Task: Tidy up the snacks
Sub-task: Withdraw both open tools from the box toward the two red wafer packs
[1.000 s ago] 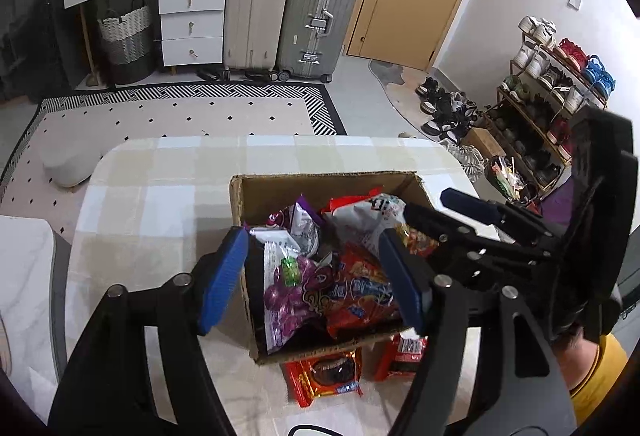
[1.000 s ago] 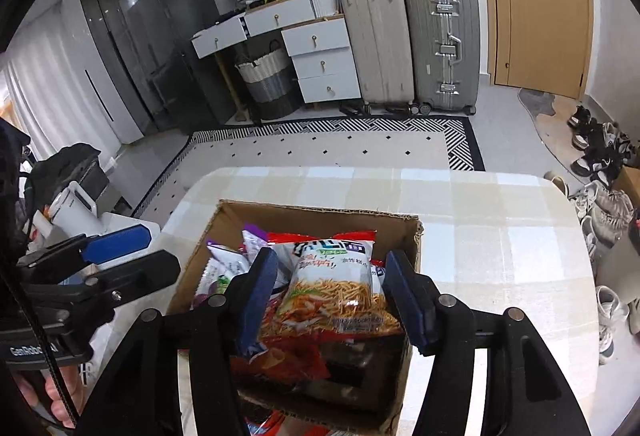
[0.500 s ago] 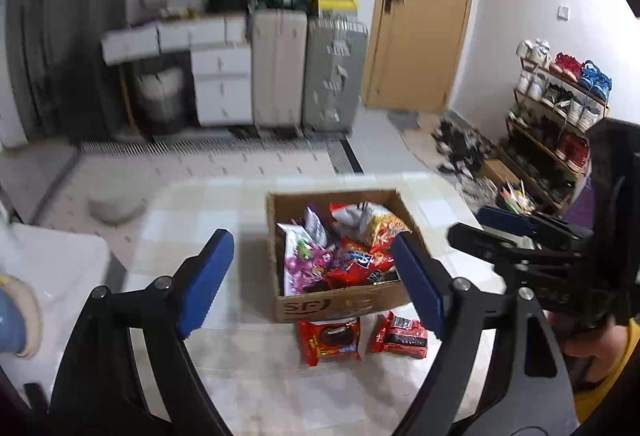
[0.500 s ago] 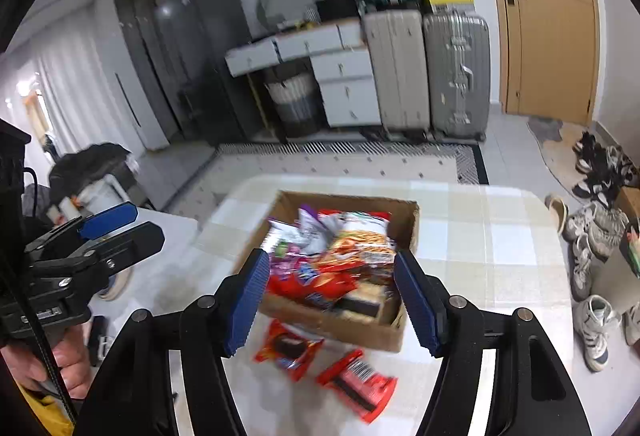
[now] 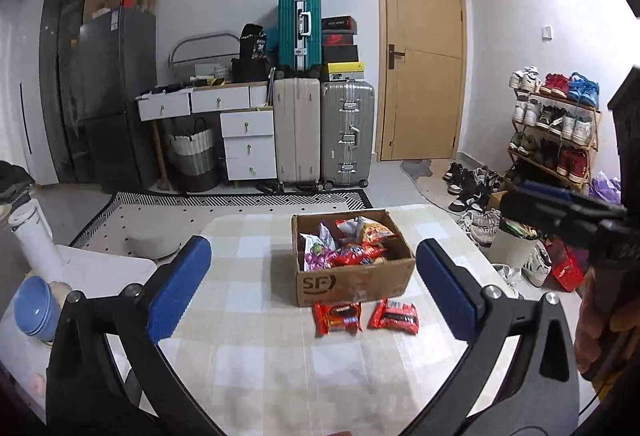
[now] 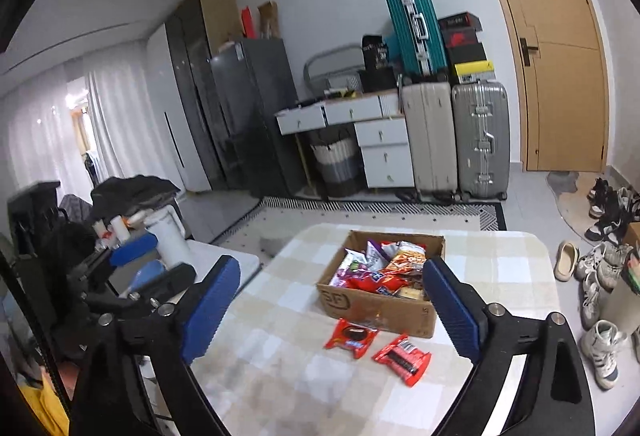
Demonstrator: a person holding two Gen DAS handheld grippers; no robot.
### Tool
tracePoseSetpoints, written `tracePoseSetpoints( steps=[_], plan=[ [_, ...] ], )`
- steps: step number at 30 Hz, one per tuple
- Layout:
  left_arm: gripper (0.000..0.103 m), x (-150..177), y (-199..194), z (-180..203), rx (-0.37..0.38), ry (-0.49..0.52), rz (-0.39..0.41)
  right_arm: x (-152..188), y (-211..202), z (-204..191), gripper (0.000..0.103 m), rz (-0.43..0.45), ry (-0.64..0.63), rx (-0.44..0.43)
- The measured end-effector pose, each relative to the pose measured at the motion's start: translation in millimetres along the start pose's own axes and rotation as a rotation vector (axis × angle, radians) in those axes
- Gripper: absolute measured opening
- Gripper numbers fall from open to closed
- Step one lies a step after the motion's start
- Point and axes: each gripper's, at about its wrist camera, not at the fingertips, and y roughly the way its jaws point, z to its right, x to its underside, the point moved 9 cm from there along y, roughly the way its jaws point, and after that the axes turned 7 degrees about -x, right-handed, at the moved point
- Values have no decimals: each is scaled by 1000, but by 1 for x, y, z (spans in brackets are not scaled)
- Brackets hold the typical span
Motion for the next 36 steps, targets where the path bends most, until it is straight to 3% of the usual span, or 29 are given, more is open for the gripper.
tracePoseSetpoints(
  steps=[10, 16, 19, 23, 29, 36],
  plan=[
    [102, 47, -65, -13, -42, -17, 26, 24, -66, -52, 102, 110, -98, 30],
    [102, 80, -65, -21, -32, -24, 17, 73, -72, -47, 102, 149, 10, -1],
    [102, 93, -53, -27, -27, -34, 6, 101, -65, -40, 102, 119, 1, 66],
    [102, 110, -30, -31, -30, -62, -35, 126, -53, -31, 102, 84, 26, 67],
    [102, 138, 14, -18, -11, -38, -124, 144, -29, -9, 102, 48, 33, 96],
    [102, 147, 54, -5, 3, -32, -173, 162, 5, 12, 102, 1, 72, 82]
  ],
)
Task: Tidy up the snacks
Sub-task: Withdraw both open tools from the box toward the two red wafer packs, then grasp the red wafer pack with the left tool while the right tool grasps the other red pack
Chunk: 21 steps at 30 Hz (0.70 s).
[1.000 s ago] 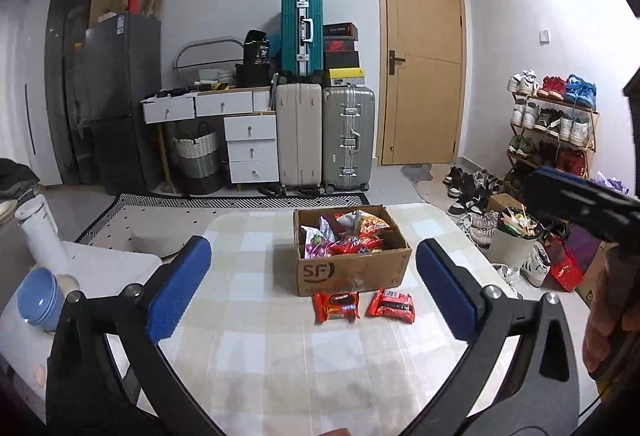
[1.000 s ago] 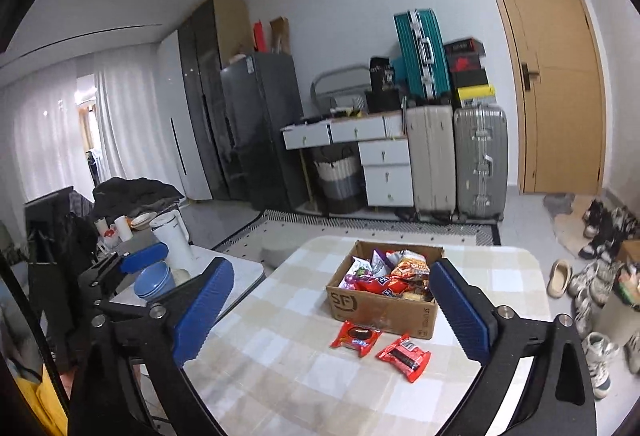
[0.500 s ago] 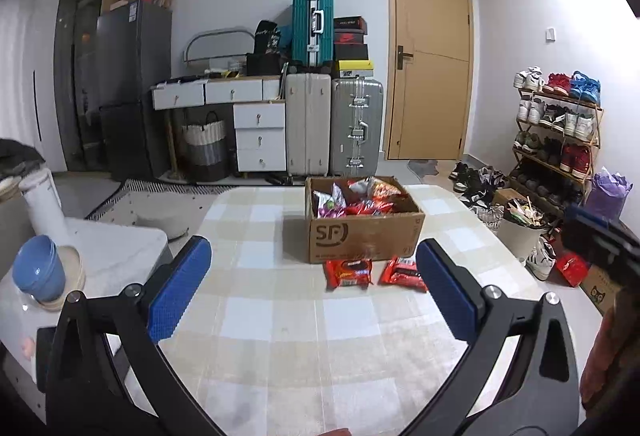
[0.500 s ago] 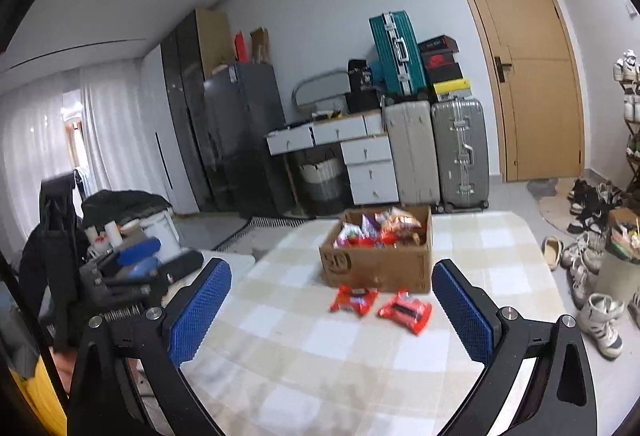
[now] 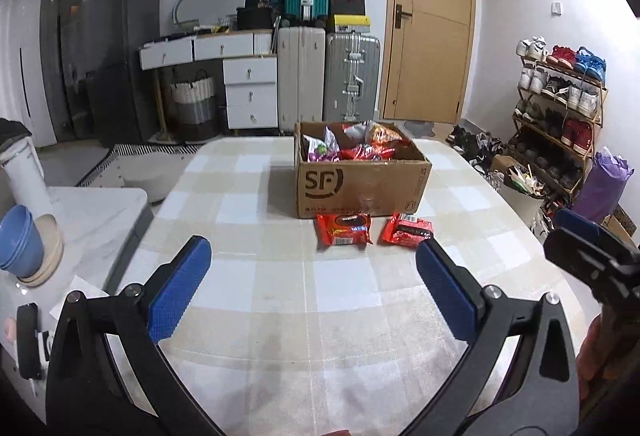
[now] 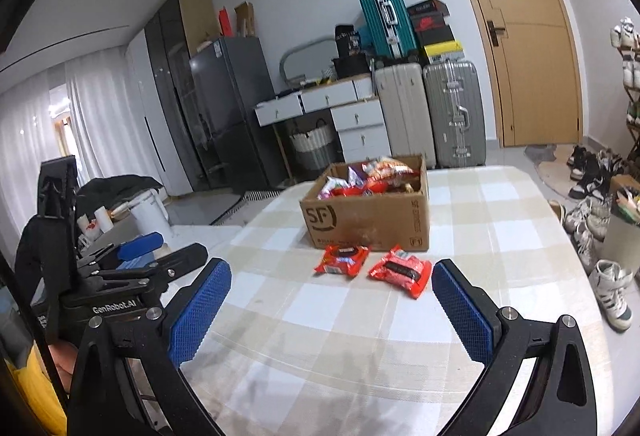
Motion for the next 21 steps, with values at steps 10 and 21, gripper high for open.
tracePoseSetpoints(
  steps=[10, 21],
  plan=[
    [102, 8, 71, 8, -6, 5, -84, 6, 41, 36, 102, -54, 28, 11],
    [102, -6, 176, 24, 39, 25, -200, -11, 93, 74, 102, -105, 2, 47]
  ],
)
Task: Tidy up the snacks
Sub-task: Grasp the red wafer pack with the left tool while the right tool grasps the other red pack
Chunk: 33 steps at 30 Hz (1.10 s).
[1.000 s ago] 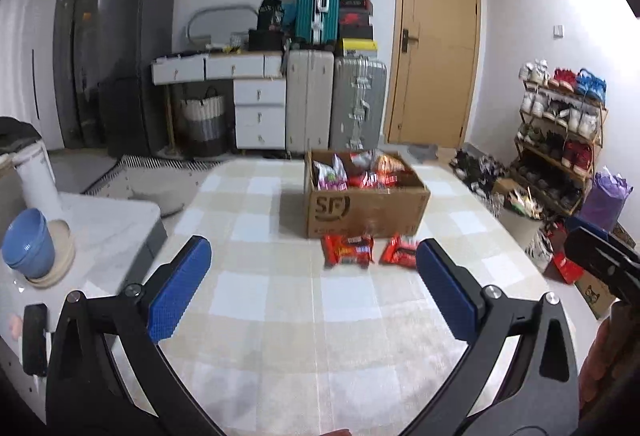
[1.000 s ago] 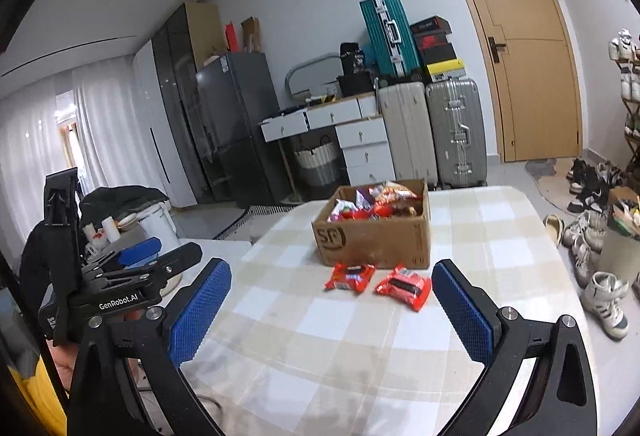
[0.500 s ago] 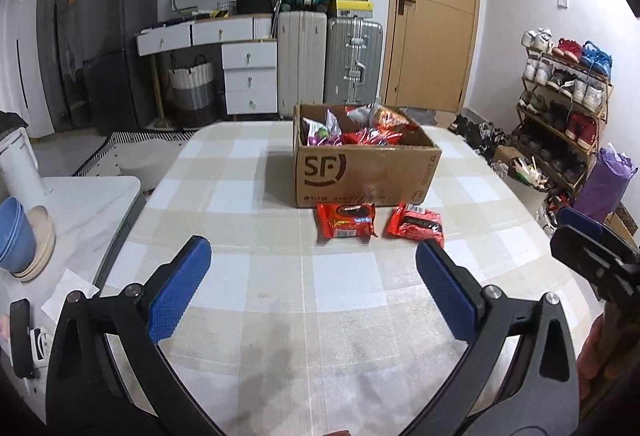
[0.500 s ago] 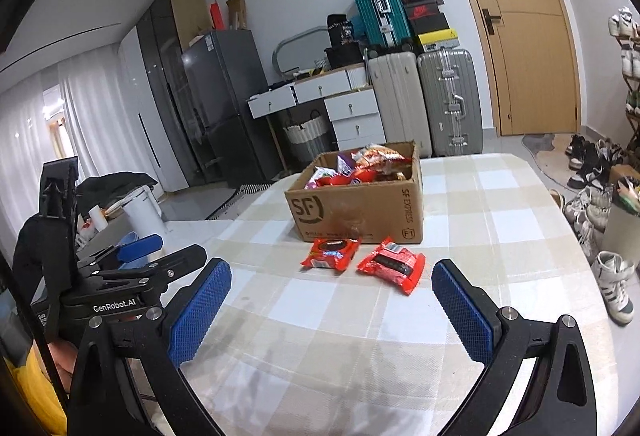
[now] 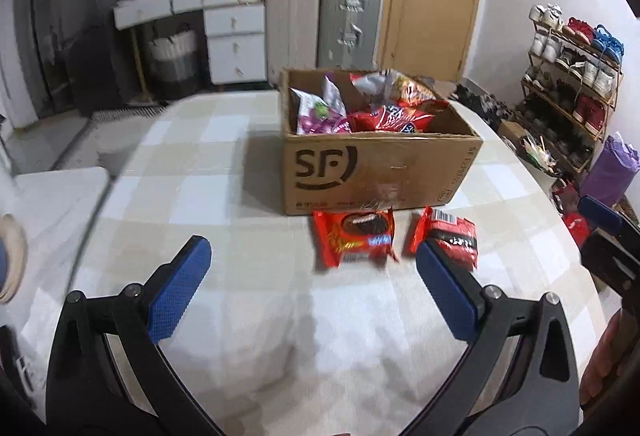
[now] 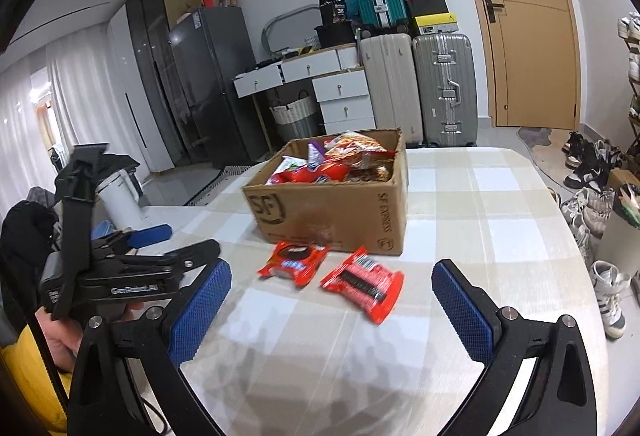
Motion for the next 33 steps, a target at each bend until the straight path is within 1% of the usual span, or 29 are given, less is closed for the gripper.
tracePoseSetpoints(
  steps=[1, 3, 4, 7, 10, 12, 13, 14, 15, 17, 19, 20, 21, 22, 23, 24, 25, 27, 30, 33],
  plan=[
    [102, -1, 12, 2, 4, -4, -23, -4, 5, 4, 102, -2, 2, 1],
    [102, -1, 38, 12, 41, 5, -82, -8, 13, 9, 102, -7, 1, 10],
    [102, -1, 51, 17, 42, 10, -103, -10, 17, 12, 102, -9, 0, 13],
    [102, 1, 78, 26, 34, 17, -132, -10, 31, 21, 102, -28, 2, 20],
    [102, 2, 104, 38, 53, 16, -170, -4, 46, 30, 102, -52, 19, 27],
    [101, 1, 117, 45, 65, 30, -181, 2, 57, 37, 102, -74, 35, 29],
    [100, 2, 124, 45, 49, 36, -185, 5, 62, 41, 102, -85, 42, 32],
    [97, 1, 132, 44, 30, 36, -189, 9, 66, 44, 102, -91, 50, 35],
    [92, 1, 139, 45, 33, 29, -197, 12, 68, 45, 102, -95, 57, 35],
    [88, 0, 149, 47, 72, 5, -208, 19, 74, 50, 102, -111, 73, 37],
    [84, -2, 156, 49, 89, -2, -210, 25, 77, 52, 102, -121, 89, 33],
    [75, -4, 159, 50, 96, 0, -203, 29, 78, 52, 102, -125, 95, 27],
    [64, -4, 160, 51, 109, 1, -199, 33, 78, 52, 102, -128, 97, 28],
    [58, -6, 162, 55, 140, -1, -199, 35, 78, 52, 102, -131, 99, 29],
    [49, -7, 162, 57, 147, 3, -194, 38, 79, 52, 102, -132, 103, 27],
    [45, -8, 161, 60, 155, 15, -185, 41, 79, 52, 102, -134, 108, 26],
    [44, -10, 163, 64, 156, 41, -178, 43, 79, 51, 102, -139, 112, 26],
    [42, -14, 165, 65, 163, 55, -167, 47, 81, 52, 102, -148, 120, 27],
    [42, -20, 170, 62, 185, 28, -174, 50, 80, 51, 102, -153, 121, 30],
    [42, -22, 170, 51, 169, 8, -169, 49, 82, 49, 102, -165, 106, 30]
  ],
)
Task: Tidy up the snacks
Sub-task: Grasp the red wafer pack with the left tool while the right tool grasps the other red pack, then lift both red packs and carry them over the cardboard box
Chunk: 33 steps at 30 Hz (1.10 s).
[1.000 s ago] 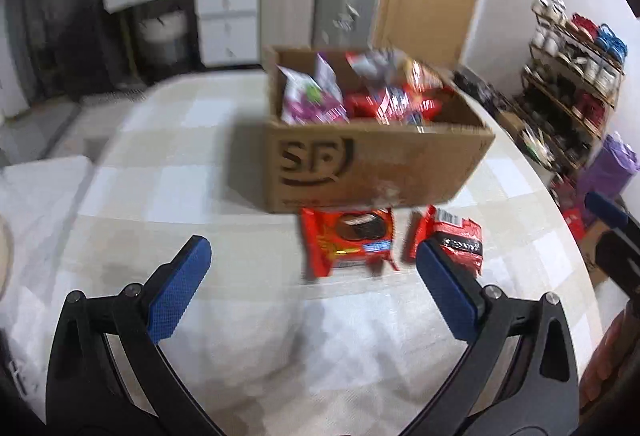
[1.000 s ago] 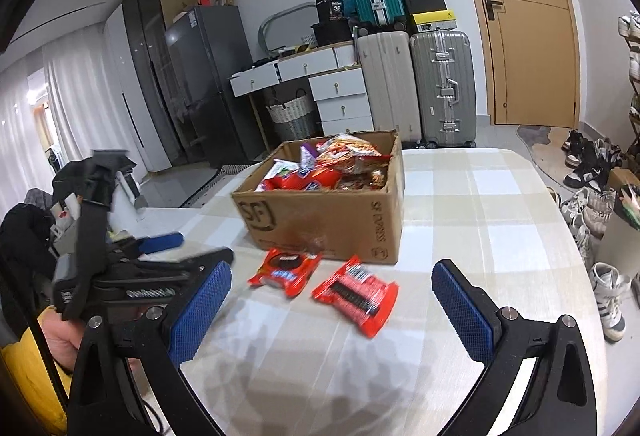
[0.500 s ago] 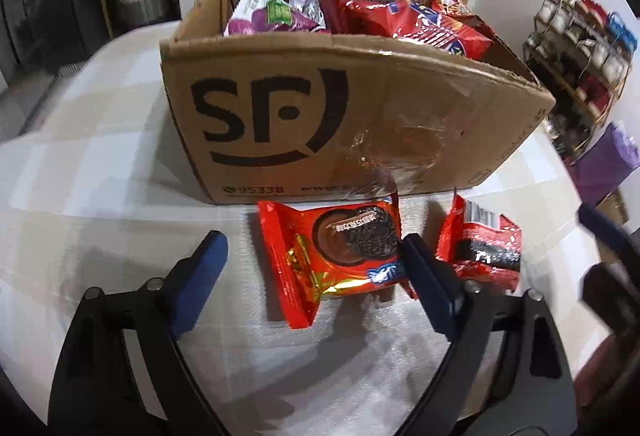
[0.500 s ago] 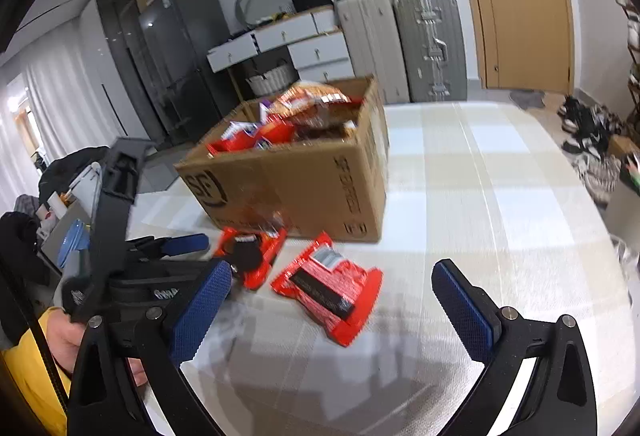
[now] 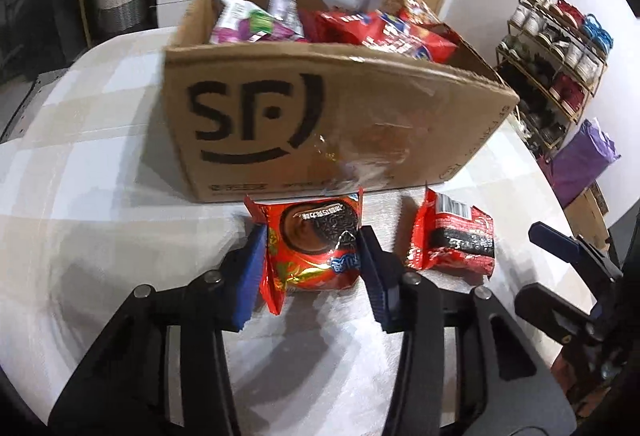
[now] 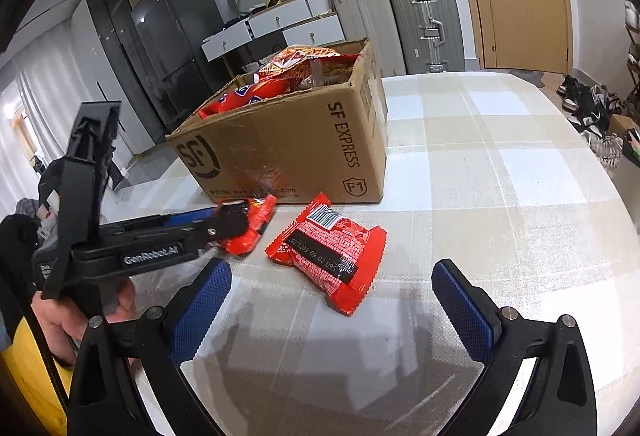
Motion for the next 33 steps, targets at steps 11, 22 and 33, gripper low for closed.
tracePoseSetpoints(
  steps=[11, 22, 33],
  plan=[
    [42, 10, -65, -38, 21, -36, 60, -3, 58, -9, 102, -193, -154, 37],
    [42, 69, -148, -42, -30, -41, 116, 14, 66, -34, 80, -276, -310, 66],
    [42, 93, -195, -38, -76, -39, 169, 21, 32, -35, 20, -251, -221, -3]
  ],
)
